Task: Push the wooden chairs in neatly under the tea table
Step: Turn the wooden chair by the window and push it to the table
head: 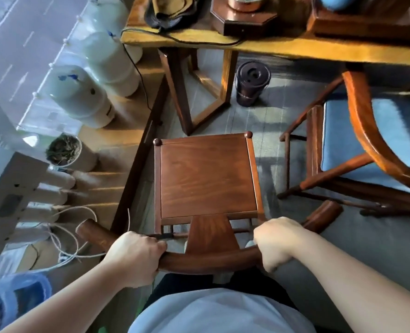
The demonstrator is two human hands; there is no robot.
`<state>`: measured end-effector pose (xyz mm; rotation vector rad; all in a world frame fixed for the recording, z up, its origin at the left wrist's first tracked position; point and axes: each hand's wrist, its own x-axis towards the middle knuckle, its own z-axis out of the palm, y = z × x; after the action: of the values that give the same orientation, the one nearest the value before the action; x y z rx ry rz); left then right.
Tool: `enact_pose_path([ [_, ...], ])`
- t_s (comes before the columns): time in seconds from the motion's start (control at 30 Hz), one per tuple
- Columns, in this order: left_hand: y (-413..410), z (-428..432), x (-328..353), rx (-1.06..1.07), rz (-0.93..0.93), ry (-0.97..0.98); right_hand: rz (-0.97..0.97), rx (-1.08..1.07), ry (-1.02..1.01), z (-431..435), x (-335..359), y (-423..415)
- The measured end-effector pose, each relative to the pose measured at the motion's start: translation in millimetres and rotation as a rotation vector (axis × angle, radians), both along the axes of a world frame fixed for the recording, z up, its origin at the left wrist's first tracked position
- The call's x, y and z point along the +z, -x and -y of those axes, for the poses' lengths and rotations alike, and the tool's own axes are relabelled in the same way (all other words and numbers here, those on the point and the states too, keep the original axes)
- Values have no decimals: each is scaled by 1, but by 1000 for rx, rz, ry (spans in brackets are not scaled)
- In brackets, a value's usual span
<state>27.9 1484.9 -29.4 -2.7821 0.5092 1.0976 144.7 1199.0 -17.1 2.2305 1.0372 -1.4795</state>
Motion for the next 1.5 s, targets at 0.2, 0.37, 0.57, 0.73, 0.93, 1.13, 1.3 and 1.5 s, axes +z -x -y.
enact_pose_path([
  [0.2,-42,-18,14,-143,45,-53,-29,-227,-24,-5,-4,23],
  [0.37,-84,-7,18,-254,54,-109,179,-357,-143,17,2,37],
  [0.57,-100,-6,15,-274,65,-84,475,-388,-277,29,-13,57],
  [0.73,-102,14,9,-248,100,-22,530,-371,-241,52,-8,41],
  [0.93,-108,53,0,-190,122,35,561,-347,-161,90,-5,3],
  [1.13,-117,54,0,-221,101,23,553,-331,-209,92,-5,-1],
  [1.3,-150,49,-2,-249,156,-25,581,-372,-229,87,-12,-13],
  [1.5,-169,54,-9,-237,175,-21,597,-359,-225,97,-17,-25],
])
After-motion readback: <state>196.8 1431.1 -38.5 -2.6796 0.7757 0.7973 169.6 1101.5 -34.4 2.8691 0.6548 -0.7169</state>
